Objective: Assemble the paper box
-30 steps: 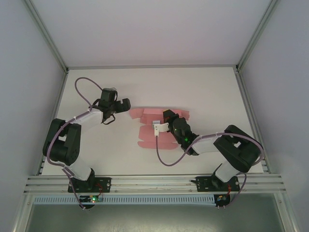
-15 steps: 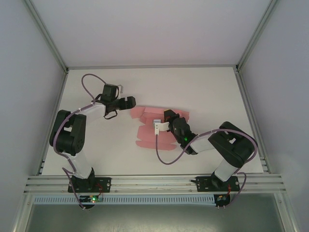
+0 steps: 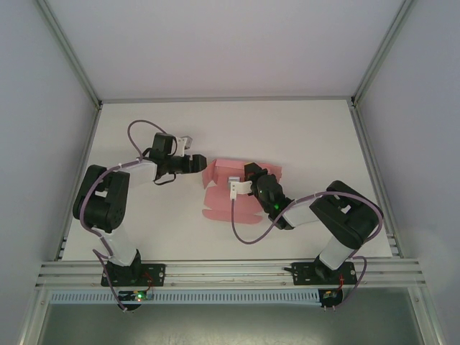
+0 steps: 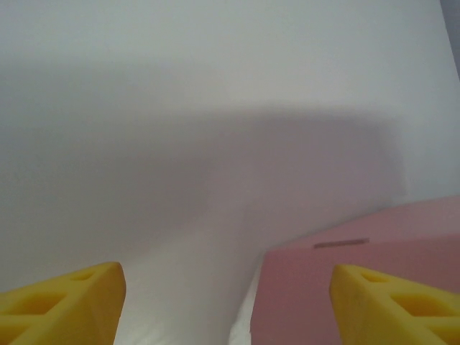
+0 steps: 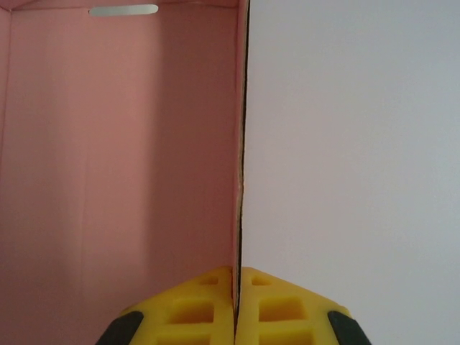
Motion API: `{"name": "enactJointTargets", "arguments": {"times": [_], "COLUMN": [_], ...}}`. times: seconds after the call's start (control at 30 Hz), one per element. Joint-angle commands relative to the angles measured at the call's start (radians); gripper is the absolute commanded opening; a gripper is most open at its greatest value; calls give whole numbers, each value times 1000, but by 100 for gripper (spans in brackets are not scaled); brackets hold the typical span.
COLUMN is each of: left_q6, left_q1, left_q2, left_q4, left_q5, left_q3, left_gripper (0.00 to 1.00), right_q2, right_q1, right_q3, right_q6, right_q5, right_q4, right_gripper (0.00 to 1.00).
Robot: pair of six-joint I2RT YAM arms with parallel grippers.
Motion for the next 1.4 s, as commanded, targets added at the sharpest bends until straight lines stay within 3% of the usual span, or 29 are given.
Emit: {"name": "enactJointTargets", "arguments": {"times": [0.0, 0.13, 0.27, 0.47, 0.7, 0.83, 1.0, 1.37], "left_q6": [32, 77, 81, 114, 148, 153, 173, 198], "left_q1": [-29, -51, -65, -99, -109, -132, -162, -201], "left_q2": [-48, -48, -19, -31, -65, -27, -15, 33], "left_q4": [45, 64, 94, 121, 129, 205, 321, 314], "left_q5": [63, 93, 117, 150, 114, 88, 89, -66], "left_q3": [-37, -59, -50, -85, -129, -105, -111, -93], "left_gripper": [75, 73, 61, 58, 58, 47, 46, 46], "right_q2": [7, -2, -4, -7, -29, -26, -15, -22], "right_q1": [-8, -1, 1, 6, 8, 12, 18, 31], "right_q3": [13, 12, 12, 7, 7, 26, 36, 41], "right_q6": [21, 29, 46, 50, 58, 70, 67, 78], "right_q5": [27, 36, 45, 54, 50, 40, 31, 18], "right_q4": [-44, -60, -85, -98, -131, -175, -175, -234], "right_gripper": [0, 0, 0, 0, 0, 0, 0, 0]}}
